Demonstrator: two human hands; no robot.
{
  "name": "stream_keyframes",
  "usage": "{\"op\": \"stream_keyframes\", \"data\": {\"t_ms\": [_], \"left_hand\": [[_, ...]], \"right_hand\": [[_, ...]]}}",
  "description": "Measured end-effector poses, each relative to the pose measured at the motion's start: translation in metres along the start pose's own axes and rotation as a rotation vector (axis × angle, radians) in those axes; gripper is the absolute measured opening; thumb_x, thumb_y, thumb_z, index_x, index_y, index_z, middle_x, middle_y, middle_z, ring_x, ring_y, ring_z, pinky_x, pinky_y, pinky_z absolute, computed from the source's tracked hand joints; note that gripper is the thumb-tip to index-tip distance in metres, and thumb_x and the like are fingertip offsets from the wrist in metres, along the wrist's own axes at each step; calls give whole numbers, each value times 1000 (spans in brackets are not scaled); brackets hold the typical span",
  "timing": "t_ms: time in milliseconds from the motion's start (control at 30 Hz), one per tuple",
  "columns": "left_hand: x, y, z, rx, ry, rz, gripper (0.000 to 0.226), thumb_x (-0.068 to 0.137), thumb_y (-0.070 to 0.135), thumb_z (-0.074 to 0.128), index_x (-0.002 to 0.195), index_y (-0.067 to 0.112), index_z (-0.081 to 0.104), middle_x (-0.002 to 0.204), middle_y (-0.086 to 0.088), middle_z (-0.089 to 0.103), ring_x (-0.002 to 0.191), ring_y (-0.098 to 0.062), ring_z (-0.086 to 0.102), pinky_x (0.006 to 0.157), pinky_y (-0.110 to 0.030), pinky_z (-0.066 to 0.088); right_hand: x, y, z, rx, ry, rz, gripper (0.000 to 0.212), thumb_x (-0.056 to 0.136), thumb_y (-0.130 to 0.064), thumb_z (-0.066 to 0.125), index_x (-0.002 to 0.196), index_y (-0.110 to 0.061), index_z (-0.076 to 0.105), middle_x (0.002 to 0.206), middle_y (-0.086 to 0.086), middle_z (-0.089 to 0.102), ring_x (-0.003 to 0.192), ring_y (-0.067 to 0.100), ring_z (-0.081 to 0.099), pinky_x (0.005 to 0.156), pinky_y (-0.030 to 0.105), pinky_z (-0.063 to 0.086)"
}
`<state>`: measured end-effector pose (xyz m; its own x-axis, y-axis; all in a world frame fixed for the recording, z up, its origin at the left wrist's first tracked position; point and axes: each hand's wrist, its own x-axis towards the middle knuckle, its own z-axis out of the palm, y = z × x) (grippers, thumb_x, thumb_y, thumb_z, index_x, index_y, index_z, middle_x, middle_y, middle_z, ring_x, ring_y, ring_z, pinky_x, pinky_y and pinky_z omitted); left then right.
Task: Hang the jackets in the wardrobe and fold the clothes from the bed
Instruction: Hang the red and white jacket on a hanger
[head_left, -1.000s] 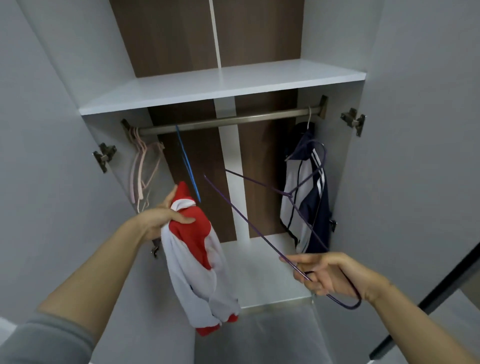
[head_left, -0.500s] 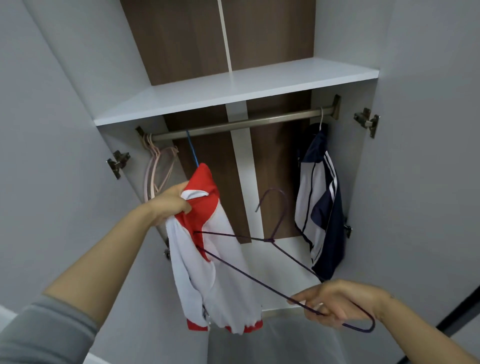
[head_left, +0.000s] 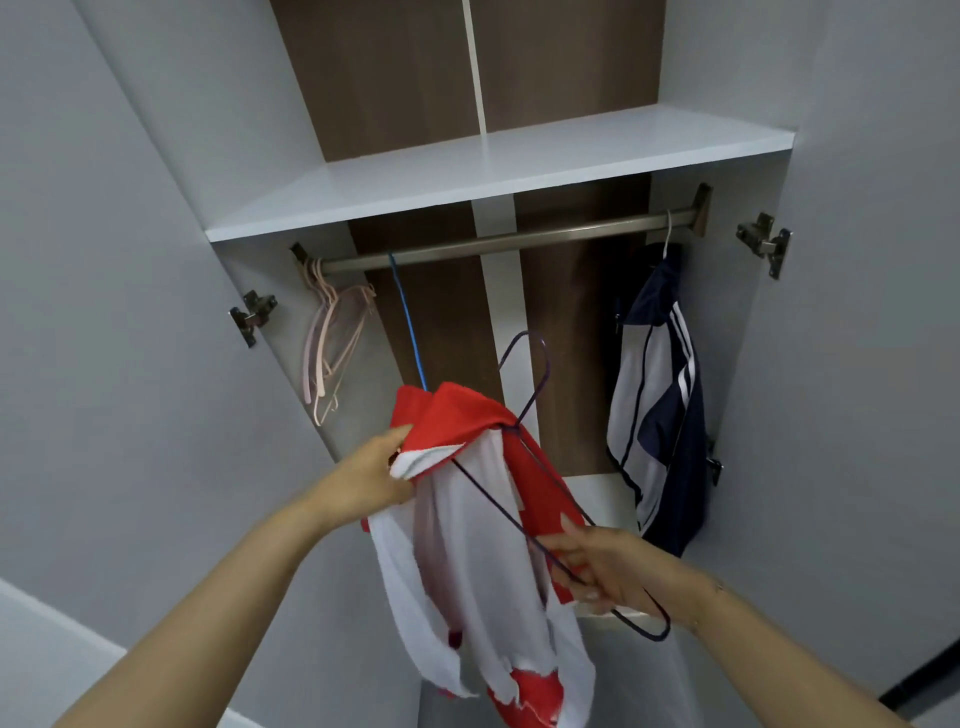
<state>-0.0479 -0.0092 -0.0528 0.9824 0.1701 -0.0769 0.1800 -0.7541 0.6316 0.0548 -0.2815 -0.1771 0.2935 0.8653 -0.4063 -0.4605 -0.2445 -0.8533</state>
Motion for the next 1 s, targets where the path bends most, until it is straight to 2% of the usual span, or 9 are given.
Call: {"op": "stream_keyframes", "data": {"t_ms": [133, 233, 333, 433, 533, 733, 800, 900, 1000], "left_hand": [[-10, -15, 11, 168, -231, -115, 67, 83, 32, 76, 138, 19, 42, 131, 0, 53, 118, -17, 53, 103, -35, 45], [-9, -1, 14, 303, 214, -94, 113, 75, 56, 73, 155, 28, -2, 154, 0, 24, 141, -24, 28, 114, -48, 34], [3, 22, 18, 522, 366, 229, 78, 87, 68, 41, 153, 32, 20, 154, 5, 29, 146, -18, 20, 119, -53, 13], [19, 37, 23, 463, 275, 412, 55, 98, 58, 23, 114, 20, 60, 113, 4, 59, 115, -17, 52, 108, -48, 31], [32, 34, 22, 505, 364, 538, 56, 100, 53, 21, 94, 15, 60, 89, 3, 56, 85, -17, 52, 76, -31, 36], [46, 28, 1, 189, 491, 472, 23, 102, 25, 39, 82, 20, 49, 75, 11, 43, 75, -3, 44, 75, -24, 37], [43, 20, -13, 57, 555, 368, 26, 103, 20, 40, 79, 14, 48, 74, 10, 45, 73, 0, 47, 73, -18, 37], [34, 10, -27, -71, 551, 243, 31, 105, 23, 39, 80, 6, 47, 72, 3, 42, 66, -7, 42, 67, -26, 36], [22, 13, -34, -150, 565, 240, 31, 104, 26, 38, 76, 18, 46, 70, 5, 41, 63, -1, 40, 61, -15, 36]], "right_hand": [[5, -1, -9, -45, 22, -17, 65, 76, -66, 69, 111, -12, 62, 81, 3, 55, 60, 11, 40, 57, 22, 33], [4, -6, -16, -135, 20, -20, 74, 76, -67, 70, 110, -2, 63, 80, 4, 57, 57, 10, 42, 55, 23, 32], [4, -18, -20, -239, -15, -17, 109, 66, -74, 72, 131, 10, 45, 78, 5, 55, 54, 10, 41, 49, 21, 32], [1, -32, -21, -275, -94, -7, 110, 64, -77, 71, 134, 5, 47, 79, 2, 57, 56, 10, 44, 51, 21, 35], [-6, -50, -24, -300, -151, -5, 98, 69, -78, 65, 133, -6, 53, 82, 1, 61, 61, 10, 49, 55, 21, 37], [-13, -84, -47, 12, -406, -108, 91, 91, -75, 17, 146, -6, 43, 142, 23, 49, 108, 27, 61, 86, 32, 52], [-10, -78, -53, 219, -258, -176, 82, 93, -69, 27, 142, -7, 48, 145, 21, 48, 112, 30, 62, 89, 35, 53], [13, -49, -39, -17, 225, -287, 43, 91, -44, 57, 131, -27, 58, 141, 6, 56, 117, 18, 61, 90, 30, 52], [53, -25, 6, -292, 299, -195, 67, 83, -39, 74, 141, -37, 41, 143, -12, 45, 128, 12, 48, 96, 26, 44]]}}
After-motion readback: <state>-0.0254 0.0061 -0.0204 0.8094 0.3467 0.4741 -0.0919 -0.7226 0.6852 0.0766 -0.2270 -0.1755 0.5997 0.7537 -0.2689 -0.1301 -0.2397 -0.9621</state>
